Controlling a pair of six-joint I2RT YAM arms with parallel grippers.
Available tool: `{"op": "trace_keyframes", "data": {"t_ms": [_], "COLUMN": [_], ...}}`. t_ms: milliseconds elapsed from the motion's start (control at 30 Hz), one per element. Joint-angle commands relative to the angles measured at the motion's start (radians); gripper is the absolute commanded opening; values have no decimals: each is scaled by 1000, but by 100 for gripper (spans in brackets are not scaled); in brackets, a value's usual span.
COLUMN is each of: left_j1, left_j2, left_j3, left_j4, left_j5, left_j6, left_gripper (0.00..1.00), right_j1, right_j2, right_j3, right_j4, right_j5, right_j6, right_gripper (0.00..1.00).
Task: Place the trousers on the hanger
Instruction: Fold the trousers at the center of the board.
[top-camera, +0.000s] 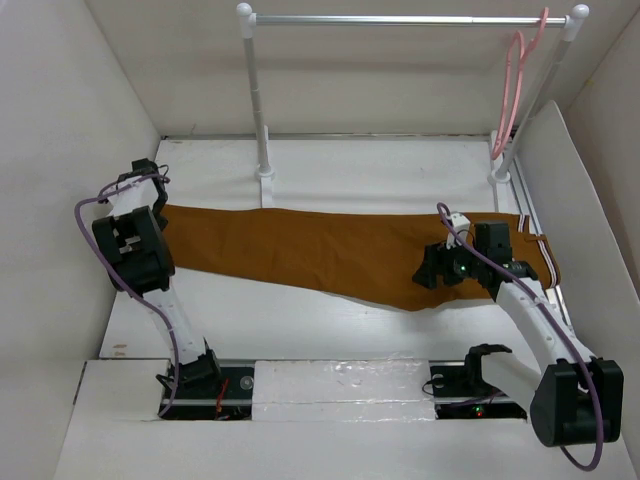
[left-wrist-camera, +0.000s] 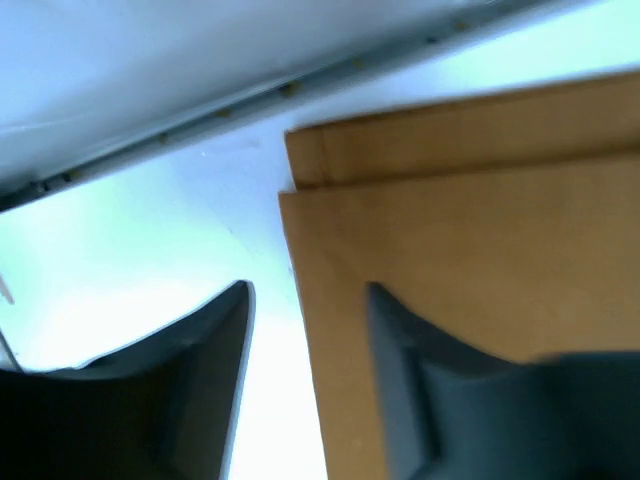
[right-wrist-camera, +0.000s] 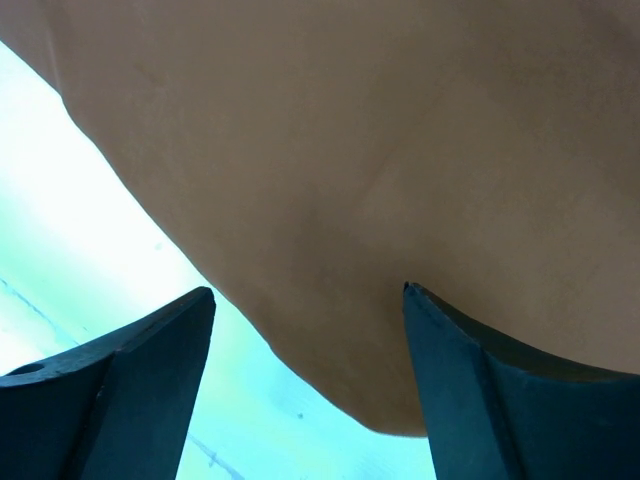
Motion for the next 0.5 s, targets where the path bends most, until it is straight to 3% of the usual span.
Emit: {"op": "trace_keyframes", "data": {"t_ms": [0, 100, 233, 267, 300, 333, 367, 467], "left_j1": [8, 8, -15, -39, -70, -145, -185, -355], "left_j2": [40, -44, -248, -277, -305, -361, -388, -458], "left_j3": [53, 9, -78, -115, -137, -157, -202, -287], "left_j4": [-139, -93, 65, 120, 153, 183, 238, 369], "left_j5": [-146, -103, 51, 84, 137, 157, 182, 352], "left_j6": [-85, -91, -21, -4, 13, 22, 25, 29], "left_gripper": [55, 77, 80, 79, 77, 76, 76, 67], "right_j1": [3, -25, -112, -159, -187, -216, -247, -367], "right_j2": [-5, -19, -63, -85, -96, -105, -120, -129], "right_j3": [40, 74, 111, 114, 121, 125, 129, 166], "right_j4": [-35, -84, -110, -110, -109, -97, -101, -144], "right_j5": [4, 53, 79, 90, 94, 93, 102, 172], "right_j6": [-36, -49, -29, 2, 22, 34, 65, 117], "right_gripper": [82, 83, 74, 68, 42, 26, 2, 0]}}
